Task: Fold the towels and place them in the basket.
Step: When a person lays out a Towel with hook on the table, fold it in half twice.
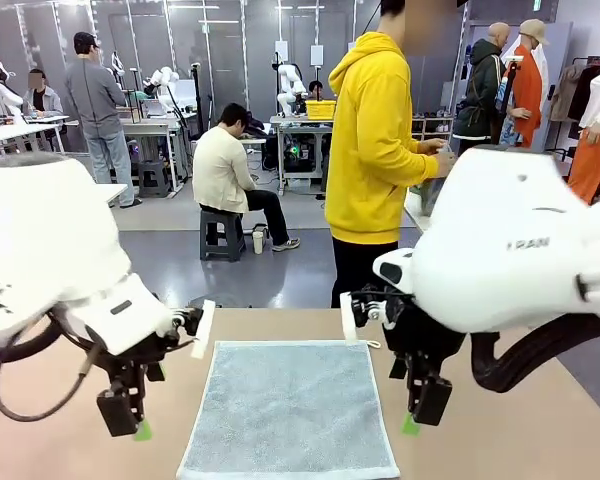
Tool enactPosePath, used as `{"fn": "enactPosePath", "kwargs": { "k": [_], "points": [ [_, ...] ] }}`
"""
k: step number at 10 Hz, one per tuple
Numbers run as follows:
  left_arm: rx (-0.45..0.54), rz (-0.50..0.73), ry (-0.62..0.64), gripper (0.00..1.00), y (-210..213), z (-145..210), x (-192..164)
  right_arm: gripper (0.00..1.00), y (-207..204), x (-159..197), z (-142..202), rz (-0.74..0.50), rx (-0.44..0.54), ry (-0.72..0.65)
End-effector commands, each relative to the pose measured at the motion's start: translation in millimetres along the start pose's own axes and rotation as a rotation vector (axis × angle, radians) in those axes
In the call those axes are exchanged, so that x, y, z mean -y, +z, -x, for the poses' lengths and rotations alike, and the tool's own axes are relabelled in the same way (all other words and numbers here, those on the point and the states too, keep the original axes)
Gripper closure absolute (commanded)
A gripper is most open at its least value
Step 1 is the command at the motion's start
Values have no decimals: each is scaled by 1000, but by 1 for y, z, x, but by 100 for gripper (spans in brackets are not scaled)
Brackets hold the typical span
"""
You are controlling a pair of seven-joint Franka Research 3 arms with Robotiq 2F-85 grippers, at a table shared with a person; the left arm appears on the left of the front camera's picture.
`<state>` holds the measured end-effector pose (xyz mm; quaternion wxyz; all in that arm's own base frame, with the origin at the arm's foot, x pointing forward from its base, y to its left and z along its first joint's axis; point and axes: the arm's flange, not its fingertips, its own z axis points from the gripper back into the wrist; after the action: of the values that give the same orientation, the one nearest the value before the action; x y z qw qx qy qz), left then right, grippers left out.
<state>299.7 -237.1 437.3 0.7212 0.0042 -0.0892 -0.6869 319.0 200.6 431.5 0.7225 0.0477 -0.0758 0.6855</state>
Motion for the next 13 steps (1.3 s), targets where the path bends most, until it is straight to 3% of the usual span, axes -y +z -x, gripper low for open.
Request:
{"fn": "enactPosePath", "kwargs": {
  "k": [1, 7, 13],
  "points": [
    [13, 9, 6, 0, -28, -9, -4, 0, -20, 6, -11, 30, -47, -31],
    [-5, 81, 18, 0, -93, -23, -19, 0, -86, 12, -14, 17, -87, -54],
    [-19, 128, 20, 0, -121, -28, -14, 0, -124, 5, -9, -28, -175, -71]
  ]
}}
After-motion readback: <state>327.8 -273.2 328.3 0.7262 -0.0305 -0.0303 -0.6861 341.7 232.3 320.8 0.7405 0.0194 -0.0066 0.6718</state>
